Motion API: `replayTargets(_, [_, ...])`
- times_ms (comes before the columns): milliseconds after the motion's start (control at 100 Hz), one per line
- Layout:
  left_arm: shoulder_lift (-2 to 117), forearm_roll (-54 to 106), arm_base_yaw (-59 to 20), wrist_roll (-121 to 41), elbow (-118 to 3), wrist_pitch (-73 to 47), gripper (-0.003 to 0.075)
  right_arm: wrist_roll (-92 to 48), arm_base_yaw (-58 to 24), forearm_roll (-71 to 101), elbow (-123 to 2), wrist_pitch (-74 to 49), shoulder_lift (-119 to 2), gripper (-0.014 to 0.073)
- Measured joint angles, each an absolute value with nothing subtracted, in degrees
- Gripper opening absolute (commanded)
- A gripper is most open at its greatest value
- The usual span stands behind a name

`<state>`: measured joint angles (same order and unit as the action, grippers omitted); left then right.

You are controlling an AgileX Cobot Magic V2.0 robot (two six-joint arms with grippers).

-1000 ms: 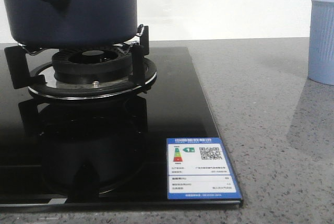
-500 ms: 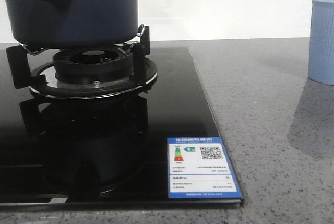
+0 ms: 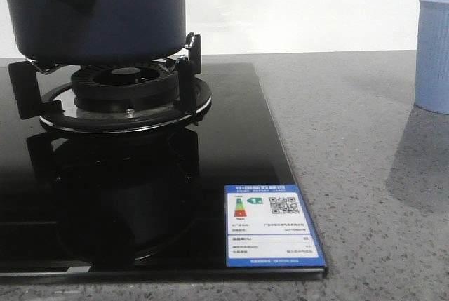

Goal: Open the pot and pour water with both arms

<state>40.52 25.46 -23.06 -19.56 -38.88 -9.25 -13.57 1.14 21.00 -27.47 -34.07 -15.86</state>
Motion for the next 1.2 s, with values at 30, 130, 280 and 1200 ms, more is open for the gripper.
replayTargets(30, [40.9, 25.5, -23.3, -19.6, -38.9, -8.9, 0.0363, -13.7, 1.1, 21.0, -27.5, -34.1, -15.9, 0.0409])
replayTargets(130, [42.7, 25.5, -24.2, -19.6, -38.9, -7.4, 0.0424, -13.9, 1.1, 21.0, -27.5, -34.2, -15.9, 0.0436])
replayTargets(280, [46.4, 25.6, -26.4, -19.6, -39.2, -4.6, 0.0430, -13.9, 1.1, 21.0, -27.5, -34.2, -15.9, 0.0430])
replayTargets(1200, [72.9, 25.5, -28.8, -19.6, -52.6, 5.4, 0.0538, -13.9, 1.1, 21.1, -27.5, -34.2, -15.9, 0.0429])
